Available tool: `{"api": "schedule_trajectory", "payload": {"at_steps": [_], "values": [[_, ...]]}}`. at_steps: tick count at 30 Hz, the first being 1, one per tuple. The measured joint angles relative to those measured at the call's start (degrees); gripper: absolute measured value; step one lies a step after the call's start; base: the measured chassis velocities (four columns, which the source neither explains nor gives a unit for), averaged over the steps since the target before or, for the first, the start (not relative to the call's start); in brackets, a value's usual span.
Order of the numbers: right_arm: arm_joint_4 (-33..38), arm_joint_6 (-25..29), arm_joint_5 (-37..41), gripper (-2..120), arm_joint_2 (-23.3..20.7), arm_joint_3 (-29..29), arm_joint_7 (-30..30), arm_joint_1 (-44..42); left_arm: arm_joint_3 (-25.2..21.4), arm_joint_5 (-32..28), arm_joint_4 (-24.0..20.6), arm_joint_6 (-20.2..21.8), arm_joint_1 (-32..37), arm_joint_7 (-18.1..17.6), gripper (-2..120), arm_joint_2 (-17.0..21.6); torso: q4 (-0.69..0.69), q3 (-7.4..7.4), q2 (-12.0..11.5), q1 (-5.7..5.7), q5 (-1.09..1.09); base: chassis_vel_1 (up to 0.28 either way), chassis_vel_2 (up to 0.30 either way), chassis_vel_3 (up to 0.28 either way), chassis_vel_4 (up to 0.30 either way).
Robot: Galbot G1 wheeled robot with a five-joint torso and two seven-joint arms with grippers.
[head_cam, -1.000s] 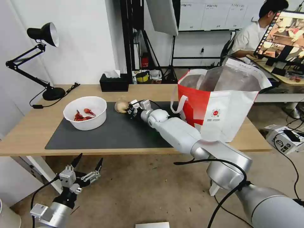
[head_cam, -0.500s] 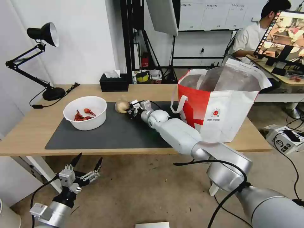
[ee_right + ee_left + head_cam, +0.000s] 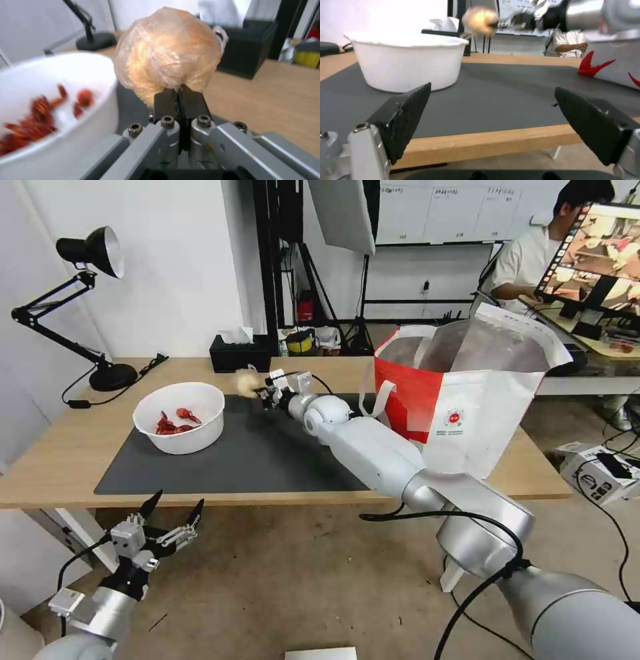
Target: Pick up the trash from the table and place it into the takeout bag.
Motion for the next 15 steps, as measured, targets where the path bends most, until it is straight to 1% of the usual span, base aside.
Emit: {"api": "schedule_trajectory", "payload": {"at_steps": [1,3,4,6,7,9,10,11,12,13,14,15], "values": [[4.9,-0.4,0.5,0,-2.3,0.2,2.7,-1.3,-0.3,0.0,-0.3,0.0,0.4,0.0,100,0.0,-0.01,0.00,0.0,0.00,0.01,0.000,0.000,0.000,0.000],[12.7,-0.7,0.7,0,-6.0,0.8,7.1,-3.9,-0.9,-0.1,-0.9,0.0,1.2,0.0,100,-0.1,-0.03,0.00,0.0,-0.01,0.02,0.000,0.000,0.000,0.000],[12.7,-0.7,0.7,0,-6.0,0.8,7.1,-3.9,-0.9,-0.1,-0.9,0.0,1.2,0.0,100,-0.1,-0.03,0.00,0.0,-0.01,0.02,0.000,0.000,0.000,0.000],[18.2,-0.8,0.8,0,-8.9,1.2,10.5,-6.1,-1.5,-0.1,-1.3,0.0,1.8,0.0,100,-0.1,-0.03,0.00,0.0,0.00,0.03,0.000,0.000,0.000,0.000],[18.2,-0.8,0.8,0,-8.9,1.2,10.5,-6.1,-1.5,-0.1,-1.3,0.0,1.8,0.0,100,-0.1,-0.03,0.00,0.0,0.00,0.03,0.000,0.000,0.000,0.000],[23.1,-0.9,0.6,0,-11.3,1.5,13.1,-8.1,-1.8,-0.1,-1.6,0.0,2.2,0.0,100,-0.1,-0.02,0.00,0.0,0.00,0.03,0.000,0.000,0.000,0.000],[23.1,-0.9,0.6,0,-11.3,1.5,13.1,-8.1,-1.8,-0.1,-1.6,0.0,2.2,0.0,100,-0.1,-0.02,0.00,0.0,0.00,0.03,0.000,0.000,0.000,0.000],[26.4,-0.9,0.5,0,-13.0,1.8,14.9,-9.6,-2.0,-0.1,-1.8,0.0,2.5,0.0,100,-0.1,0.00,-0.01,0.0,-0.01,0.03,0.000,0.000,0.000,0.000],[28.4,-0.8,0.4,0,-14.1,2.1,15.9,-10.7,-2.1,-0.1,-1.9,0.0,2.7,0.0,100,-0.2,-0.01,-0.01,0.0,-0.01,0.03,0.000,0.000,0.000,0.000],[29.9,-0.9,0.4,0,-15.0,2.2,16.6,-11.6,-2.2,-0.1,-2.0,0.0,2.8,0.0,100,-0.2,-0.01,-0.01,0.0,-0.01,0.03,0.000,0.000,0.000,0.000],[29.9,-0.9,0.4,0,-15.0,2.2,16.6,-11.6,-2.2,-0.1,-2.0,0.0,2.8,0.0,100,-0.2,-0.01,-0.01,0.0,-0.01,0.03,0.000,0.000,0.000,0.000],[33.2,-0.9,0.2,0,-16.9,2.6,17.8,-13.5,-2.2,-0.1,-2.2,0.0,2.9,0.0,100,-0.2,-0.02,-0.01,0.0,-0.01,0.03,0.000,0.000,0.000,0.000]]}}
